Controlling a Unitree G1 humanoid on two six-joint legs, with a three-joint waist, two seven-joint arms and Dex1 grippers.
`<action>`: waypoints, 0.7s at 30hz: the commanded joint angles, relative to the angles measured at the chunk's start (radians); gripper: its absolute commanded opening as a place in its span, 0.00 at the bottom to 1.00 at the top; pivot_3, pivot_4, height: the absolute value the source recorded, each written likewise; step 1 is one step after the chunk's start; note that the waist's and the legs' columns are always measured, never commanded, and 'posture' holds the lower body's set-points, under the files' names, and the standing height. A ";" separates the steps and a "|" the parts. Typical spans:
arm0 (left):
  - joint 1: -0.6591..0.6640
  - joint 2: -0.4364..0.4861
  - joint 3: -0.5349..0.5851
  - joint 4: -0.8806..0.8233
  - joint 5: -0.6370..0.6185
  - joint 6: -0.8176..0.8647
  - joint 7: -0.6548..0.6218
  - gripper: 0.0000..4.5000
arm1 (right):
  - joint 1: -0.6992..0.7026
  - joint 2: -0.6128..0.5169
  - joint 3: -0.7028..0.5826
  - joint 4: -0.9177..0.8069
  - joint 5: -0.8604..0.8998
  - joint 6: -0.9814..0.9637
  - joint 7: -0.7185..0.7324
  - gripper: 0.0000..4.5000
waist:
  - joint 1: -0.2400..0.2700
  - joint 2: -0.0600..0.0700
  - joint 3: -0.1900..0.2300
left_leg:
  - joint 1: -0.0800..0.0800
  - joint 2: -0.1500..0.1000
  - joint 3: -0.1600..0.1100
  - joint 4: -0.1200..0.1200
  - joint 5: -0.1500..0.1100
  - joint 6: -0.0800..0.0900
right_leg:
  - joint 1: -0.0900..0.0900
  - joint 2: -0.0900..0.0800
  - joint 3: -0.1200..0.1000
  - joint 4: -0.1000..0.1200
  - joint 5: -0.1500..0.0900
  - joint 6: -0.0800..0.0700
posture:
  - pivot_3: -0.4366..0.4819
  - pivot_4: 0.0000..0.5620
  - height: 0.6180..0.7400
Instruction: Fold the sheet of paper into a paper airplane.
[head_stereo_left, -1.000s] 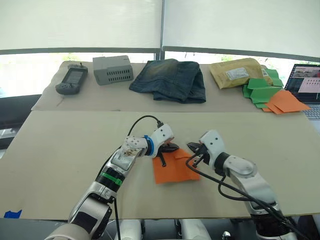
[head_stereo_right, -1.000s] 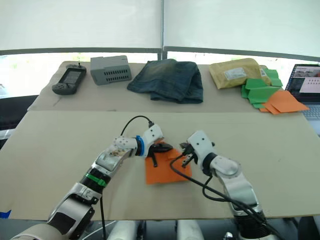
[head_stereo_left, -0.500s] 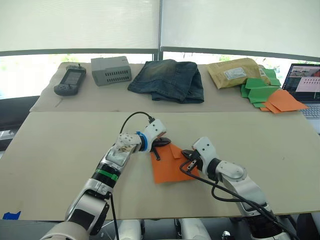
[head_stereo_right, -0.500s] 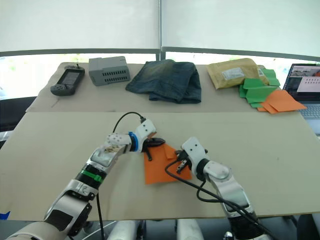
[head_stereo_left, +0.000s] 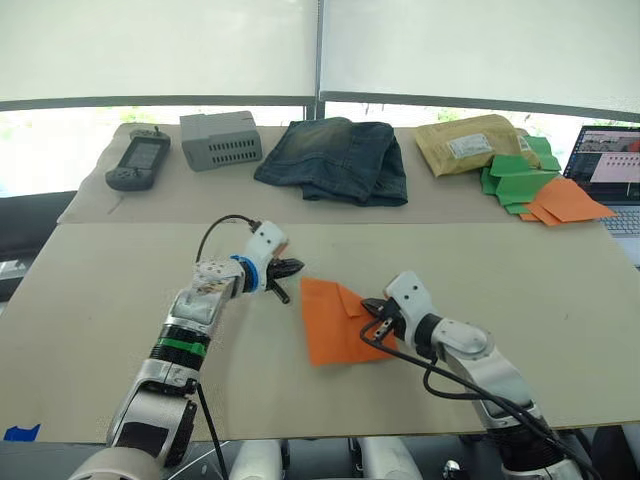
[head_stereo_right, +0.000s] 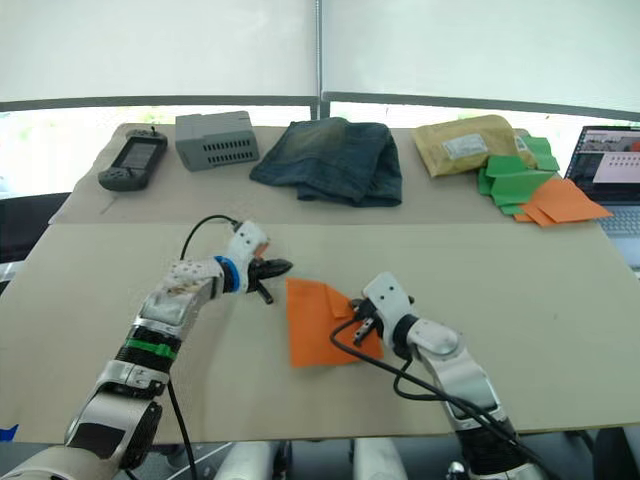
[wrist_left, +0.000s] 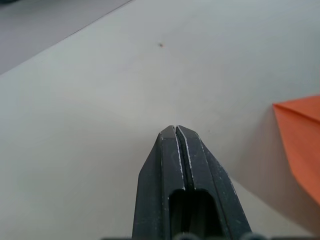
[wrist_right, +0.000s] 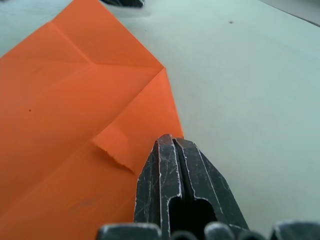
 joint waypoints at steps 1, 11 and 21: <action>0.018 0.027 0.082 -0.184 -0.127 0.197 -0.002 0.00 | -0.018 0.008 0.021 0.039 0.001 -0.013 0.009 0.00 | -0.001 0.000 0.000 | 0.000 0.000 0.000 0.000 0.000 0.000 | 0.000 0.000 0.000 0.000 0.000 0.000 | 0.48 0.27 0.85; 0.162 -0.001 0.240 -0.533 -0.367 0.644 0.158 0.48 | -0.043 0.029 0.076 0.099 -0.011 -0.048 0.030 0.00 | -0.008 0.000 0.000 | 0.002 0.001 -0.001 -0.001 0.000 0.000 | 0.001 0.000 0.000 0.001 -0.001 0.000 | 0.48 0.27 0.85; 0.218 -0.078 0.198 -0.611 -0.389 0.715 0.314 0.48 | -0.062 0.037 0.096 0.129 -0.017 -0.070 0.038 0.00 | -0.013 0.000 0.000 | 0.003 0.001 -0.001 -0.002 0.000 0.000 | 0.001 0.000 0.000 0.001 -0.001 0.000 | 0.48 0.27 0.85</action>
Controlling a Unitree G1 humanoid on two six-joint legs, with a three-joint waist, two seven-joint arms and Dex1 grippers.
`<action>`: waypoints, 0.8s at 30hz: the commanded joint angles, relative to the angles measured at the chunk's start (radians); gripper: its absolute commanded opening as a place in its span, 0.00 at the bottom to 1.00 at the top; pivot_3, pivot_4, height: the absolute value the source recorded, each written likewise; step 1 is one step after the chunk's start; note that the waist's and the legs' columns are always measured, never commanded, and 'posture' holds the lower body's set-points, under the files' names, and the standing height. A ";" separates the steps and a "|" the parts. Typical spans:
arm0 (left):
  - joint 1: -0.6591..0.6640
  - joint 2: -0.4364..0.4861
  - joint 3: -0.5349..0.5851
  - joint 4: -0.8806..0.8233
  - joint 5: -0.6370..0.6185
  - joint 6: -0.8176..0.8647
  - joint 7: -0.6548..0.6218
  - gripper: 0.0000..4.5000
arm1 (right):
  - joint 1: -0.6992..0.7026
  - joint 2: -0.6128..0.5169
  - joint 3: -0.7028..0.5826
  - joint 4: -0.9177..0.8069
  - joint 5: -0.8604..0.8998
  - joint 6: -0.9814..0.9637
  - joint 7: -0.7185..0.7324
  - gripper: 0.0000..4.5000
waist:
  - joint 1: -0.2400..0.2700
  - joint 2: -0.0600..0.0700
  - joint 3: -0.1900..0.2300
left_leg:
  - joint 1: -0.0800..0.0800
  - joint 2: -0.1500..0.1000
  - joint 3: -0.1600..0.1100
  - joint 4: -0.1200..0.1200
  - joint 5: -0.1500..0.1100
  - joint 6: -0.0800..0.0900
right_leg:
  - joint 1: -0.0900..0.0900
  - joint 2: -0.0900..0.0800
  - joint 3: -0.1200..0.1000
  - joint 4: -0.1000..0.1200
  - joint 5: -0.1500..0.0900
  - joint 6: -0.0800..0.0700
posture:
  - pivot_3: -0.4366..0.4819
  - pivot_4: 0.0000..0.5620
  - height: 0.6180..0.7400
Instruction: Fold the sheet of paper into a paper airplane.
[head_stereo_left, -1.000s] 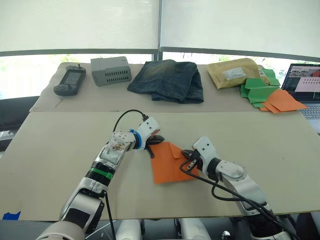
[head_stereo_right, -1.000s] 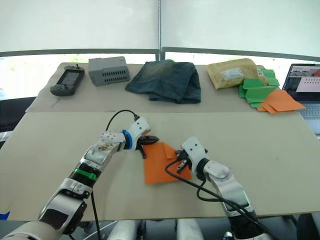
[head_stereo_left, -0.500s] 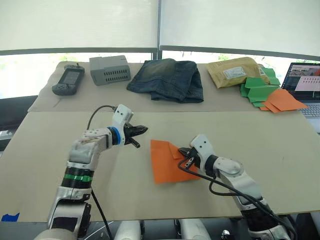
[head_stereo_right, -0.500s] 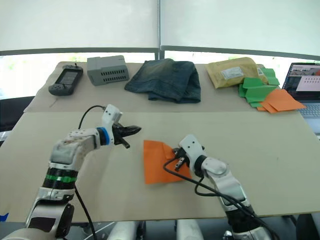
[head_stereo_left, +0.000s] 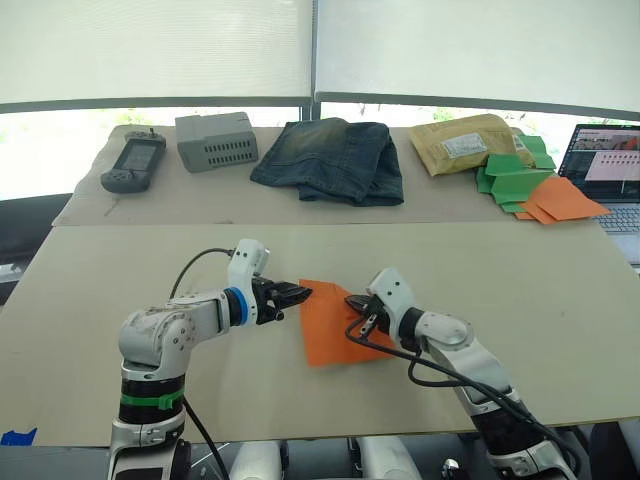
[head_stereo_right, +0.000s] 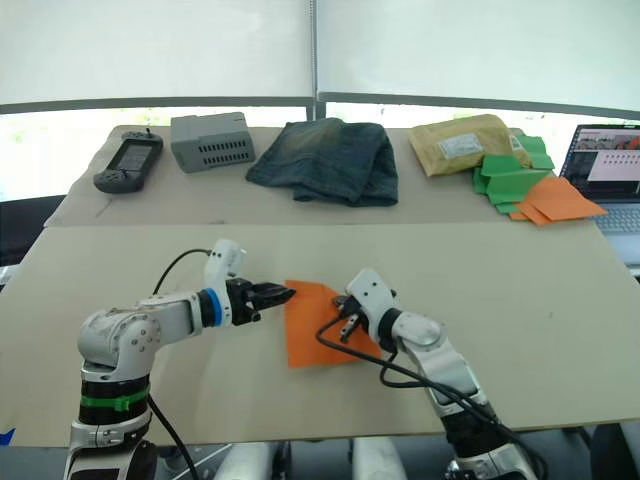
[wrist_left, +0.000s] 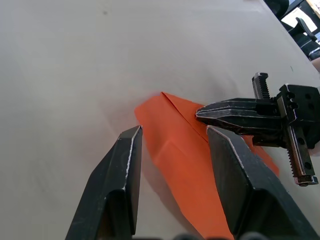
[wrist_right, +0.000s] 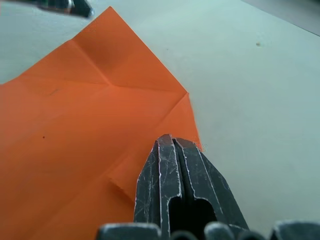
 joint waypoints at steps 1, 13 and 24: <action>0.003 -0.003 -0.014 -0.040 -0.010 -0.006 0.033 0.48 | 0.007 -0.002 0.024 0.026 -0.008 0.003 0.015 0.00 | -0.001 0.000 0.000 | 0.000 0.000 0.000 0.000 0.000 0.000 | 0.000 0.000 0.000 0.000 0.000 0.000 | 0.48 0.27 0.85; -0.020 0.017 -0.068 -0.012 -0.004 -0.082 0.065 0.00 | 0.007 -0.002 0.012 0.024 -0.010 -0.001 0.003 0.00 | -0.005 0.000 0.000 | 0.000 0.000 0.000 0.000 0.000 0.000 | 0.000 0.000 0.000 0.000 0.000 -0.001 | 0.48 0.27 0.85; -0.087 -0.016 0.108 0.068 -0.074 -0.040 0.144 0.53 | 0.015 0.001 0.013 0.018 -0.010 0.005 -0.007 0.00 | -0.005 -0.001 0.000 | -0.001 -0.001 0.000 -0.001 0.000 0.000 | 0.000 0.000 0.000 -0.001 0.000 -0.001 | 0.48 0.27 0.85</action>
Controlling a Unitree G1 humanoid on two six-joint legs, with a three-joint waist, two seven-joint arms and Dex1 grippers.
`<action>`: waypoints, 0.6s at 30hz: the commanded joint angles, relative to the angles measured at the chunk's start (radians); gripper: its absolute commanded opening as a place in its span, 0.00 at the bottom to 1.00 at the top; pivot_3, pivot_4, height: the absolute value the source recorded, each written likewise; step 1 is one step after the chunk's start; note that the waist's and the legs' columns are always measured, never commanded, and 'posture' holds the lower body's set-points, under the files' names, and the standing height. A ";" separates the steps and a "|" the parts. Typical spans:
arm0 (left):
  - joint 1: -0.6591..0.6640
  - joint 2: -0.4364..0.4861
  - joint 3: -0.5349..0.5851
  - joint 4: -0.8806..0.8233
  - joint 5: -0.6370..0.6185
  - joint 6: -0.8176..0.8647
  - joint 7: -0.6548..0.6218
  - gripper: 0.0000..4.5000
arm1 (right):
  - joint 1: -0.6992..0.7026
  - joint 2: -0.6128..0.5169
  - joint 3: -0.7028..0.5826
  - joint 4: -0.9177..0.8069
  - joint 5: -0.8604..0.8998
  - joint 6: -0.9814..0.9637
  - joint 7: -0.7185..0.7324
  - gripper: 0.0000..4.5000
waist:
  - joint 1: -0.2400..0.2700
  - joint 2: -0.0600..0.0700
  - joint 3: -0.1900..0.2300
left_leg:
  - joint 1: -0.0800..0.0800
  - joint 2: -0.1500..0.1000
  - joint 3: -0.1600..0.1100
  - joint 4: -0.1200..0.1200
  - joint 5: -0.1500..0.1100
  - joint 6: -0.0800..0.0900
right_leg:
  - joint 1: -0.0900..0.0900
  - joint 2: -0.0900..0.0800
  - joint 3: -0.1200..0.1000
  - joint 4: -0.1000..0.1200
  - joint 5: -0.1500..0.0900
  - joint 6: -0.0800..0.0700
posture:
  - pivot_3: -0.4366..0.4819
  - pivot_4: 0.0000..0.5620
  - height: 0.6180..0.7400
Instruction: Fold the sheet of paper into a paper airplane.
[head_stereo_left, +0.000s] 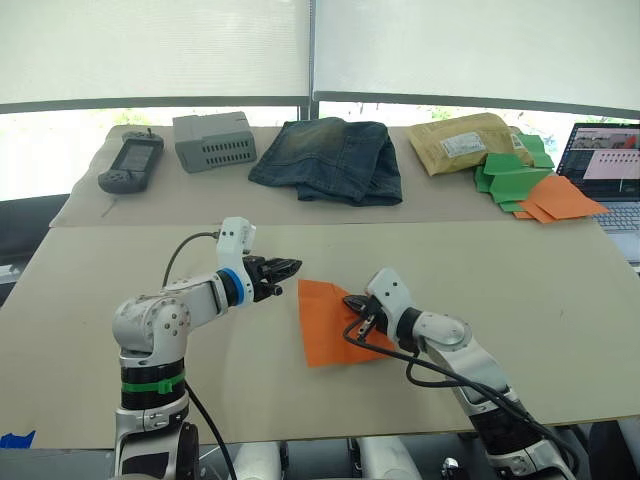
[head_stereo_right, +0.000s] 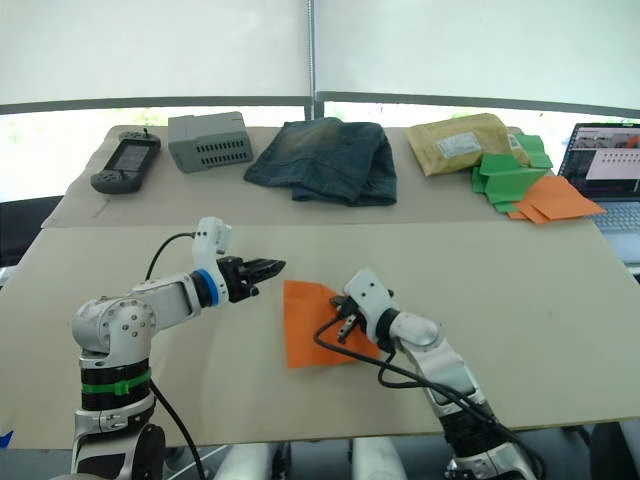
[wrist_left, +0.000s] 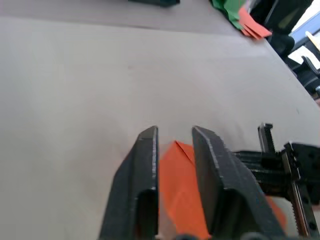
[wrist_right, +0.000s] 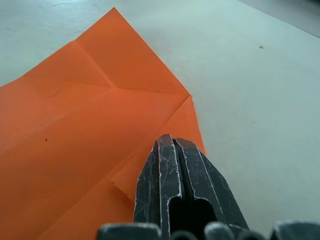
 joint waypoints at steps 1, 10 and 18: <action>-0.007 0.001 -0.004 0.007 -0.012 0.013 0.015 0.60 | 0.011 0.001 0.015 0.019 -0.012 0.018 -0.004 0.00 | 0.000 0.000 0.000 | 0.000 0.000 0.000 0.000 0.000 0.000 | 0.000 0.000 0.000 0.000 0.000 0.000 | 0.48 0.27 0.85; 0.017 -0.020 -0.096 0.017 -0.031 0.028 0.004 0.60 | 0.009 0.000 0.012 0.015 -0.012 0.022 -0.009 0.00 | 0.000 0.000 0.000 | 0.000 0.000 0.000 0.000 0.000 0.000 | 0.000 0.000 0.000 0.000 0.000 0.000 | 0.48 0.27 0.85; 0.024 -0.030 -0.102 0.027 -0.039 0.029 0.002 0.19 | 0.015 -0.003 0.008 0.007 -0.013 0.027 -0.014 0.00 | 0.000 0.000 0.000 | -0.001 0.000 0.000 0.000 0.000 0.000 | 0.000 0.000 0.000 0.000 0.000 0.000 | 0.48 0.27 0.85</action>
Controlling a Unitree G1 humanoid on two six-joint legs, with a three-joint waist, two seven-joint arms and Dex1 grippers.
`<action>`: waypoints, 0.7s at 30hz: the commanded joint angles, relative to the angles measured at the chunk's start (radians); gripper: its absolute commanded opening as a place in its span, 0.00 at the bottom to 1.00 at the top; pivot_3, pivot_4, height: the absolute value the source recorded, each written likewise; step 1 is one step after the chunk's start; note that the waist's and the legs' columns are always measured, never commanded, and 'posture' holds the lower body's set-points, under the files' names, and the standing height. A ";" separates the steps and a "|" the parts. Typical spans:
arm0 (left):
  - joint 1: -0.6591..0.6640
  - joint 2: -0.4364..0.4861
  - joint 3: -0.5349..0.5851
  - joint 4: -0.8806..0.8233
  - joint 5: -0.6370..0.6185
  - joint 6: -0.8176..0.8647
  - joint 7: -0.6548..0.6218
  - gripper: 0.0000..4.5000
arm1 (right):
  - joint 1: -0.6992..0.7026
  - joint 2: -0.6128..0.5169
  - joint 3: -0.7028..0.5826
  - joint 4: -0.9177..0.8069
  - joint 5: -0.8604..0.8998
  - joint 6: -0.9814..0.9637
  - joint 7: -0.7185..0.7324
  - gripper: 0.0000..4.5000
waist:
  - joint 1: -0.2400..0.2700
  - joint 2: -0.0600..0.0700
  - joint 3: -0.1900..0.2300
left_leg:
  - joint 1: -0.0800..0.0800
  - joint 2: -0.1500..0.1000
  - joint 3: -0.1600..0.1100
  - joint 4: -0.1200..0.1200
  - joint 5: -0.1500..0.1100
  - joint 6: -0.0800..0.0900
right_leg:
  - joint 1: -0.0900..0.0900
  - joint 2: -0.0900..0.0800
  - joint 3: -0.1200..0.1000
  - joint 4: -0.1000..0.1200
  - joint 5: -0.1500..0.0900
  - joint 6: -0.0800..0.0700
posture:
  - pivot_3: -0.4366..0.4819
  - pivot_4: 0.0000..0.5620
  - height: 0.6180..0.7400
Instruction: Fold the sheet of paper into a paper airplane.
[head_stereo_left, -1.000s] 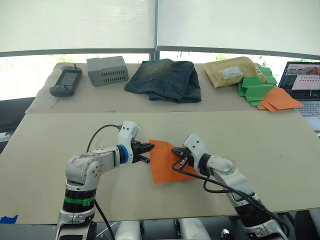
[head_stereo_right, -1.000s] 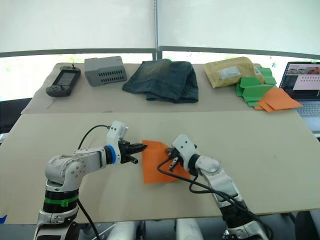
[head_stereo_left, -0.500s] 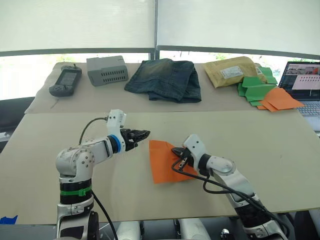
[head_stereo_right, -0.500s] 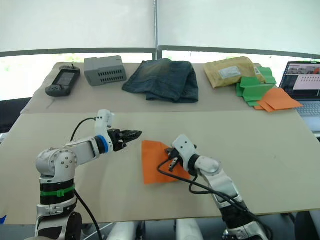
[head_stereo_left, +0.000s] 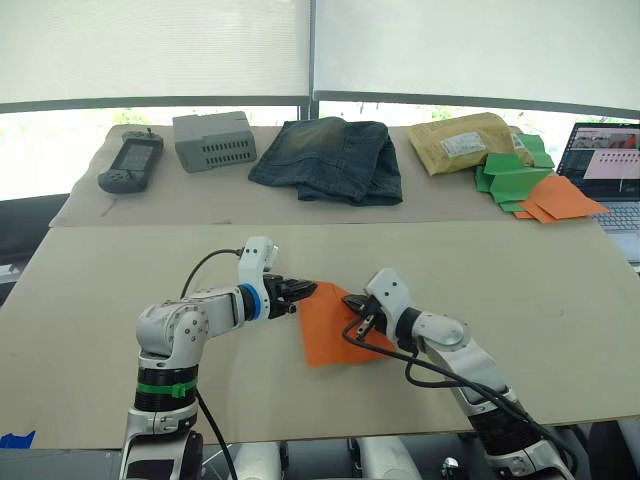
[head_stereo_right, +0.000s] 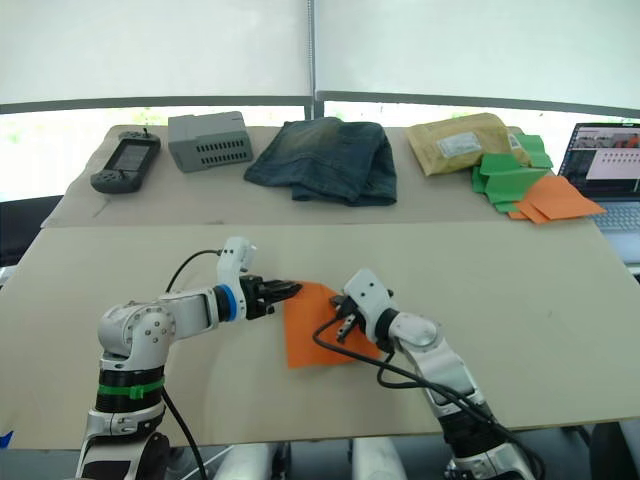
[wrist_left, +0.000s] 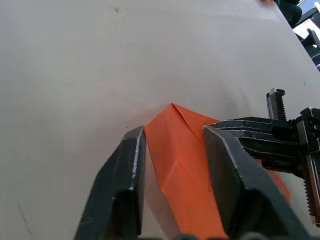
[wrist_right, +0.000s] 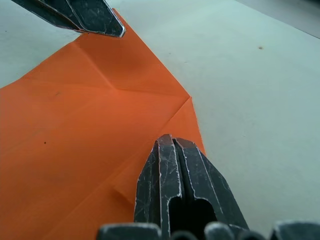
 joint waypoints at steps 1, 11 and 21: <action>-0.008 0.002 -0.003 -0.002 -0.018 -0.004 -0.013 0.12 | 0.014 -0.008 0.006 0.005 -0.012 0.026 -0.004 0.00 | 0.000 0.000 0.000 | 0.000 0.000 0.000 0.000 0.000 0.000 | 0.000 0.000 0.000 0.000 0.000 0.000 | 0.48 0.27 0.85; -0.088 0.159 -0.229 0.116 0.164 -0.274 -0.170 0.01 | -0.114 -0.008 -0.074 -0.070 0.037 0.085 -0.010 0.00 | 0.002 0.000 0.003 | -0.003 -0.001 0.000 0.000 0.000 0.000 | -0.003 0.000 0.000 0.000 0.000 0.000 | 0.48 0.27 0.85; -0.152 0.263 -0.412 0.201 0.394 -0.619 -0.328 0.01 | -0.155 0.014 -0.091 -0.115 0.046 0.124 -0.023 0.00 | 0.021 0.000 0.003 | -0.020 -0.001 0.000 -0.002 -0.001 -0.002 | -0.020 -0.001 0.000 0.000 0.005 -0.008 | 0.48 0.27 0.85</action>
